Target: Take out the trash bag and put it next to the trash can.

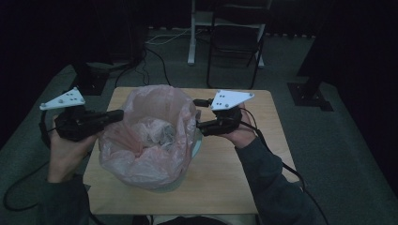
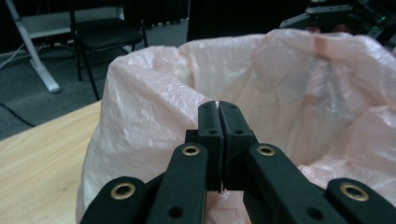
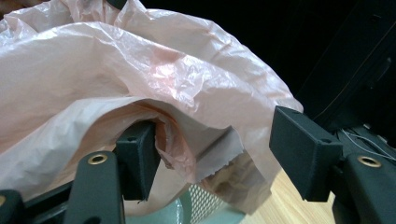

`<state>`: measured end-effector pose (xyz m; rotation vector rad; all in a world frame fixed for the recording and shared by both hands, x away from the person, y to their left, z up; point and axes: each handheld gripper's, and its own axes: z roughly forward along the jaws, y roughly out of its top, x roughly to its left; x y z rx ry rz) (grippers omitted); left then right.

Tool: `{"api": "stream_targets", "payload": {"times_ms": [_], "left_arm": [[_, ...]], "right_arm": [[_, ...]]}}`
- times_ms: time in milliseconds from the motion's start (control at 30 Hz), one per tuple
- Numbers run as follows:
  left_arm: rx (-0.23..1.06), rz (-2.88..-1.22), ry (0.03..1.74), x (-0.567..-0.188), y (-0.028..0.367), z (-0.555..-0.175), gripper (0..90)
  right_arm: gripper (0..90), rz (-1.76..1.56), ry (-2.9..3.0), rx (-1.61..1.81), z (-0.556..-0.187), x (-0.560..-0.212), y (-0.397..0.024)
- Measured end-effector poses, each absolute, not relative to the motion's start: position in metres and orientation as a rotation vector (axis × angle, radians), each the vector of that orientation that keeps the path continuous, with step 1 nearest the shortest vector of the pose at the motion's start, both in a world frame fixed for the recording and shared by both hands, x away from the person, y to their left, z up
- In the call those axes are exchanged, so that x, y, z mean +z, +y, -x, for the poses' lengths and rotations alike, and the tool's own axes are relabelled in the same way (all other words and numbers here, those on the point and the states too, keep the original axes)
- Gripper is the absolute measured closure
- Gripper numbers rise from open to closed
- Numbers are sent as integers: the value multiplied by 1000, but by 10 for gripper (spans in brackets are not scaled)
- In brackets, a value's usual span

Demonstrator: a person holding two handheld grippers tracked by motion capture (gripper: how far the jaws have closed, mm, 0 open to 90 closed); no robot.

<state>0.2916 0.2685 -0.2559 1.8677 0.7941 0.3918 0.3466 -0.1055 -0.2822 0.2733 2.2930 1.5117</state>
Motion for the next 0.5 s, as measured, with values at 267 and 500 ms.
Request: {"api": "stream_targets", "payload": {"times_ms": [267, 500], "left_arm": [[387, -1878, 744, -248, 256, -293, 885], [377, -1892, 734, -250, 250, -296, 883]], "right_arm": [[329, -259, 2307, 1521, -346, -277, -97], [300, -222, 2385, 1471, -345, -286, -86]]}}
